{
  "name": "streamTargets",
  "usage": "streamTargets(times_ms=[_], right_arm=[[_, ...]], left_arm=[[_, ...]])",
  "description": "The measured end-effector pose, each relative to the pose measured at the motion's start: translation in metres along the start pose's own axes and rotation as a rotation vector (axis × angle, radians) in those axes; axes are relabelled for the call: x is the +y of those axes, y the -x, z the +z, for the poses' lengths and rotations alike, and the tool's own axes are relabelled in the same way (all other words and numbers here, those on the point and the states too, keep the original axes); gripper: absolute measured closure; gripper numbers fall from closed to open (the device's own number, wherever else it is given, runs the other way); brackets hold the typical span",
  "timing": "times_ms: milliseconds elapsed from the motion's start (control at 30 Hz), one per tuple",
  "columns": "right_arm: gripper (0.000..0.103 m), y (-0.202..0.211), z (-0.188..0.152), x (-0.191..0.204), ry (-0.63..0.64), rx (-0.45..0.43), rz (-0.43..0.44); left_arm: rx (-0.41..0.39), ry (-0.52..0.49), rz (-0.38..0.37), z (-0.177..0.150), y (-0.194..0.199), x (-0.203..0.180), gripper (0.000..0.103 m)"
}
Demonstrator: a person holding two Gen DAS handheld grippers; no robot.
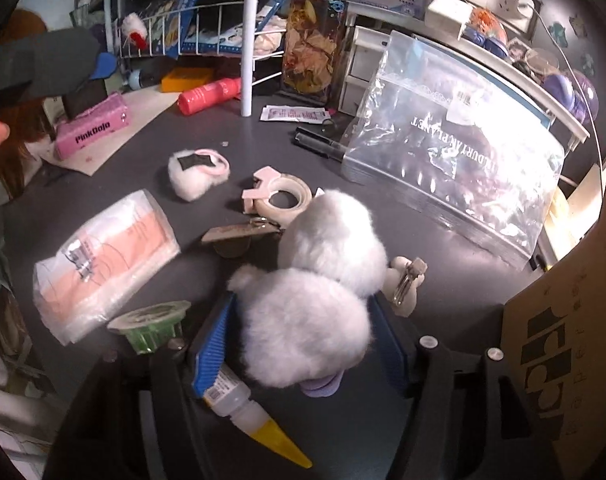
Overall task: Organize objects
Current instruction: 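Grasp the plush with the left gripper while the right gripper releases it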
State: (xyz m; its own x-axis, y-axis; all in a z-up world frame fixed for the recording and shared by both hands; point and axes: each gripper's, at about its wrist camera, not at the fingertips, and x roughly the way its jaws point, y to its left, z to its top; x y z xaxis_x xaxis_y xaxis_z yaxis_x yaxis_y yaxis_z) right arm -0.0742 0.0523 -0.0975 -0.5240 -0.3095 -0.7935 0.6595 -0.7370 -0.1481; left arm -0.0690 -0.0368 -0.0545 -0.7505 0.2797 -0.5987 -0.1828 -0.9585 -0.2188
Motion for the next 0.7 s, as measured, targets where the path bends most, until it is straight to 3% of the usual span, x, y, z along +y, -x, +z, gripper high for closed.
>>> streamTargets(times_ms=[200,400,500,567,700], right_arm=[[0.057,0.005,-0.004,0.001,0.025,-0.043,-0.02],[0.058,0.017,-0.008,0.003,0.041,-0.121,0.012],[0.058,0.028,-0.008,0.003,0.039,-0.171,0.012],[0.058,0.038,-0.005,0.0,0.025,-0.208,0.026],[0.058,0.062,-0.001,-0.002,0.027,-0.282,0.065]], left_arm=[[0.108,0.001,-0.144,-0.003,-0.024,-0.007,0.0],[0.186,0.01,-0.287,-0.003,-0.044,-0.02,0.0],[0.208,0.014,-0.34,0.0,-0.048,-0.026,0.012],[0.217,0.02,-0.374,0.003,-0.048,-0.027,0.03],[0.219,0.023,-0.415,0.01,-0.044,-0.03,0.032]])
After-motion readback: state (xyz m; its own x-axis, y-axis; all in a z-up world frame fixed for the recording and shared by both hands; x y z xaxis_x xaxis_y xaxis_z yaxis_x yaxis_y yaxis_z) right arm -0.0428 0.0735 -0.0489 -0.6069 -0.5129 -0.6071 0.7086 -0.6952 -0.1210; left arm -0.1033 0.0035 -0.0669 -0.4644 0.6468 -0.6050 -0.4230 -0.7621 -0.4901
